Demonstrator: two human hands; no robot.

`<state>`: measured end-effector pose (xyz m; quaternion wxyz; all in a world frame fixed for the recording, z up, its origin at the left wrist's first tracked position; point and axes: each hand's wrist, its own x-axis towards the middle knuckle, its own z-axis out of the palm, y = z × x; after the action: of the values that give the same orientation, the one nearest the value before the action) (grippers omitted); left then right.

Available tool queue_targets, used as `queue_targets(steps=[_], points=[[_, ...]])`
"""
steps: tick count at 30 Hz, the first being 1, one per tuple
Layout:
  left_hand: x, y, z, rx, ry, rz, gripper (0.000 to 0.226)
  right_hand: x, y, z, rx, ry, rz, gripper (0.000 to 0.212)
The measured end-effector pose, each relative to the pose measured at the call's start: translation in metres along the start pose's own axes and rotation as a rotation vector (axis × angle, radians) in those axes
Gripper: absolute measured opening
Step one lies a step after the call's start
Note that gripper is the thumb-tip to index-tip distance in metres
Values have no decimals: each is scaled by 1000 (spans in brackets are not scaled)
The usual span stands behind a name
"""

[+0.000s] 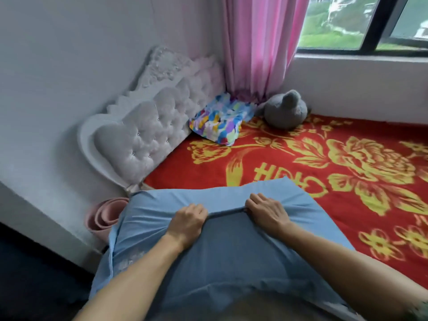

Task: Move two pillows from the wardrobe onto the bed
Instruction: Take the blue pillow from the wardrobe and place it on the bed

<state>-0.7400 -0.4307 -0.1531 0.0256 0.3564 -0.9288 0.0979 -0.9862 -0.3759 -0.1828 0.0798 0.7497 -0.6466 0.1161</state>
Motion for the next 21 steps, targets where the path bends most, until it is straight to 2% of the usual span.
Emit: queue_targets(steps=[5,10,15,19,21], points=[[69,-32,-8,31,55,-68,27,82,42,-11,-52,29,-45,10],[129,-78,18,43,110,-96,26,162,67,6,-115,34,-98,10],[199,-143,69,14,121,-90,28,250,89,51,-166,7,-91,13],[258,-203,110,-105,95,-100,21,328,105,92,-158,-71,-59,19],[284,-232,124,-170,82,-90,16,365,110,109,-121,-132,-33,15]])
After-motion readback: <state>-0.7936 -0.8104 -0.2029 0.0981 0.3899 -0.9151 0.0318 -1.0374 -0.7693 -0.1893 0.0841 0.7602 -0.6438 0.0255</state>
